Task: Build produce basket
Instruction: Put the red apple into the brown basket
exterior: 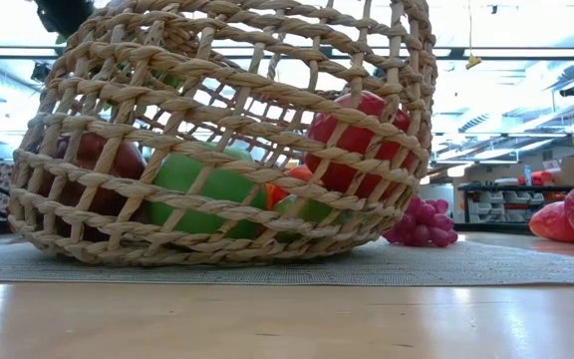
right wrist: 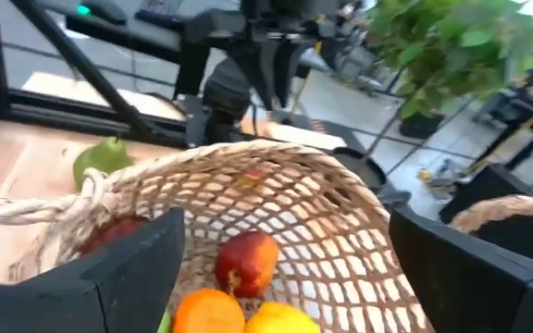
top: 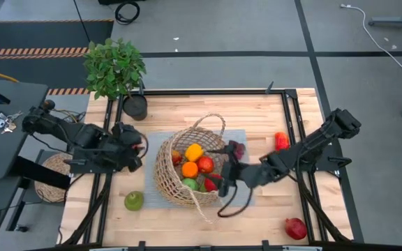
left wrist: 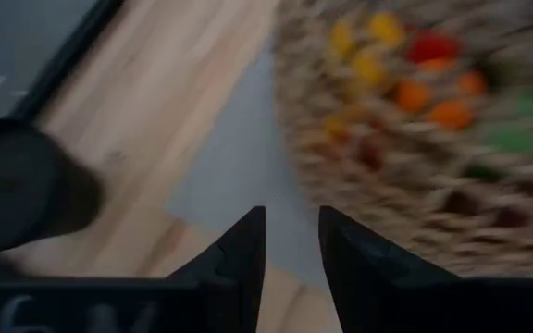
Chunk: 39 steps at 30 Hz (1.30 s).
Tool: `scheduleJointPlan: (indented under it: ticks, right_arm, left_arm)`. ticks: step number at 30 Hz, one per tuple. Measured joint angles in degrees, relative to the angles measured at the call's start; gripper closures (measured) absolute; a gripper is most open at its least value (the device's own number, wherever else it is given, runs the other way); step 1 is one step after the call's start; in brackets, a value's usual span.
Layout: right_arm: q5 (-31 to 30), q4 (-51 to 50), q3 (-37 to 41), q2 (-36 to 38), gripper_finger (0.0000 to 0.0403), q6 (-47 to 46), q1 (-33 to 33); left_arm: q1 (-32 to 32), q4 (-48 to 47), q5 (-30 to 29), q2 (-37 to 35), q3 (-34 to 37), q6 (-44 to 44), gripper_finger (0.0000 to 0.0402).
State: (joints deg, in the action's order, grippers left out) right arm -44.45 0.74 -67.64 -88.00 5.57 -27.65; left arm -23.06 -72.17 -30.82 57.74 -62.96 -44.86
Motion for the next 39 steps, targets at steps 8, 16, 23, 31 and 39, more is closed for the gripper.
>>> scheduleJointPlan:
  ticks: [8,16,23,31,39]
  right_arm:
    - [3.1,-2.3,0.0,0.9,0.0038,3.4,5.7]
    - [8.2,1.5,4.0,1.1,0.0039,6.8,7.5]
    - [10.0,10.0,10.3,4.6,0.0039,11.6,9.7]
    - [13.4,17.1,19.2,11.1,0.0039,11.9,10.9]
    - [15.2,21.8,23.9,15.5,0.0039,12.5,12.6]
  left_arm:
    - [10.8,-8.8,9.3,1.2,0.0,4.7,0.0299]
    - [21.8,-11.7,15.6,5.4,0.0,15.2,0.0299]
    - [28.0,-13.5,15.7,14.3,0.0,26.6,0.0209]
    - [29.1,-8.9,15.7,17.3,6.9,41.6,0.0112]
    - [28.2,0.9,15.7,16.6,16.7,54.0,0.0090]
